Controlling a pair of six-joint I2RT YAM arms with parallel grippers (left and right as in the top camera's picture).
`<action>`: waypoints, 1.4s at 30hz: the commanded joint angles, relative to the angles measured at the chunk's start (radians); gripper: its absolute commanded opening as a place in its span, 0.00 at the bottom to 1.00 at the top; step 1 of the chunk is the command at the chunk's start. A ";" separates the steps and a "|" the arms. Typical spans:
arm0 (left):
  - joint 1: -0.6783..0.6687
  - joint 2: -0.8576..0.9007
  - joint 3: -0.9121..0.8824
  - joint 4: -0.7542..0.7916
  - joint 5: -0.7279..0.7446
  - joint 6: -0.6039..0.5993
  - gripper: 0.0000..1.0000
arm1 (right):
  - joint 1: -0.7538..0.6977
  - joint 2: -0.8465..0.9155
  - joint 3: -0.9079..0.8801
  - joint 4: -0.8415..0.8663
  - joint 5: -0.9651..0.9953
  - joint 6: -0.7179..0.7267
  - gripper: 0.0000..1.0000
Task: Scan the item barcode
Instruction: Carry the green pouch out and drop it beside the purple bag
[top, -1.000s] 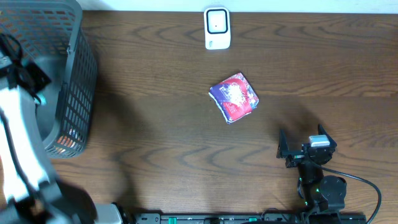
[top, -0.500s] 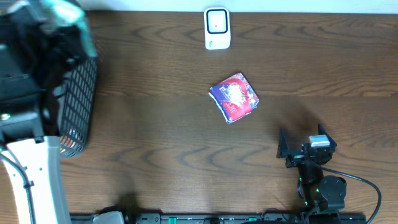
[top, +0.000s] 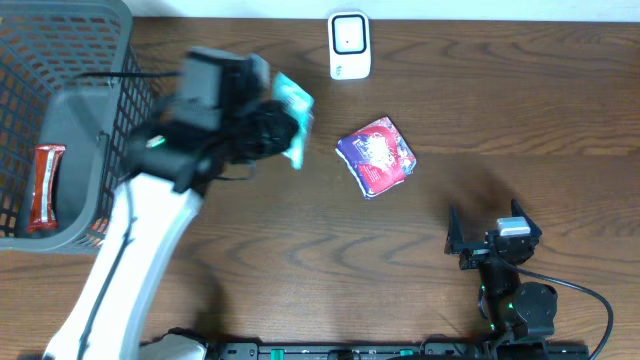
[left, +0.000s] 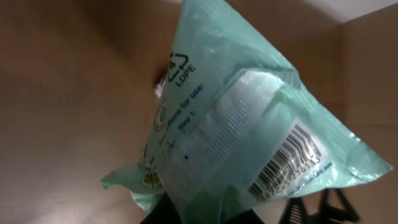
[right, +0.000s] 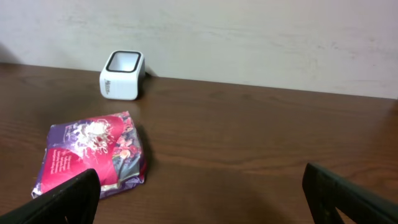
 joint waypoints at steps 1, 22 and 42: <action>-0.096 0.138 -0.019 -0.023 -0.105 -0.150 0.07 | -0.006 -0.005 -0.002 -0.004 0.001 -0.008 0.99; -0.098 0.331 0.063 0.102 0.050 -0.051 0.88 | -0.006 -0.005 -0.002 -0.004 0.001 -0.008 0.99; 0.727 -0.255 0.069 0.091 0.000 0.155 0.91 | -0.006 -0.005 -0.002 -0.004 0.001 -0.008 0.99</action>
